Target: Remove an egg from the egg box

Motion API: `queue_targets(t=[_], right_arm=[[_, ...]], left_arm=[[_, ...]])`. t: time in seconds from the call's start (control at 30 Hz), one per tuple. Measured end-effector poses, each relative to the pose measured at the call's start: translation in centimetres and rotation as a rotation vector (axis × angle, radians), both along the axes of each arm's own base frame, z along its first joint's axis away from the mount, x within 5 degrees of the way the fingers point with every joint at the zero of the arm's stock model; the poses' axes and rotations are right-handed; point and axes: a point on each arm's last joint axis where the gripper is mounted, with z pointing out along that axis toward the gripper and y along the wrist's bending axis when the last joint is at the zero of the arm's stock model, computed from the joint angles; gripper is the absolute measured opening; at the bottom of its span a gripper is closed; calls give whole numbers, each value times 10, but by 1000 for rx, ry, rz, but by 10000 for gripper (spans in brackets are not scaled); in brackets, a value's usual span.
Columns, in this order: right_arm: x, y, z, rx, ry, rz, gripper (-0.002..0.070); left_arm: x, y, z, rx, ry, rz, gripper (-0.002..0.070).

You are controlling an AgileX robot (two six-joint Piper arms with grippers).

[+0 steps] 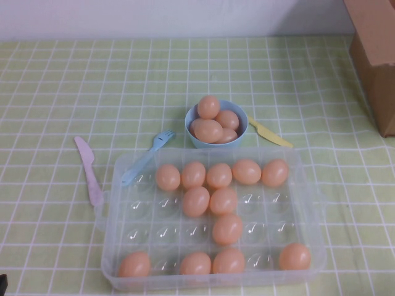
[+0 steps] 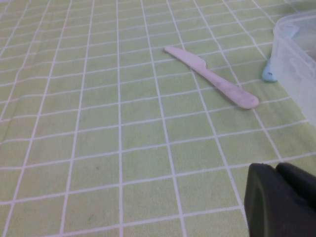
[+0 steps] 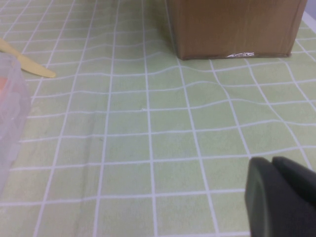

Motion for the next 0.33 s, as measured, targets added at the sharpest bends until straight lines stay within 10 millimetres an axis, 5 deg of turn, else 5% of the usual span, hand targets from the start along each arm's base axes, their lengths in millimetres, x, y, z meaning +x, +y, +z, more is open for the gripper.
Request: queue_targets(t=[0.33], right_arm=[[0, 0, 0, 0, 0, 0, -17]], left_arm=[[0, 0, 0, 6, -1, 0, -3]])
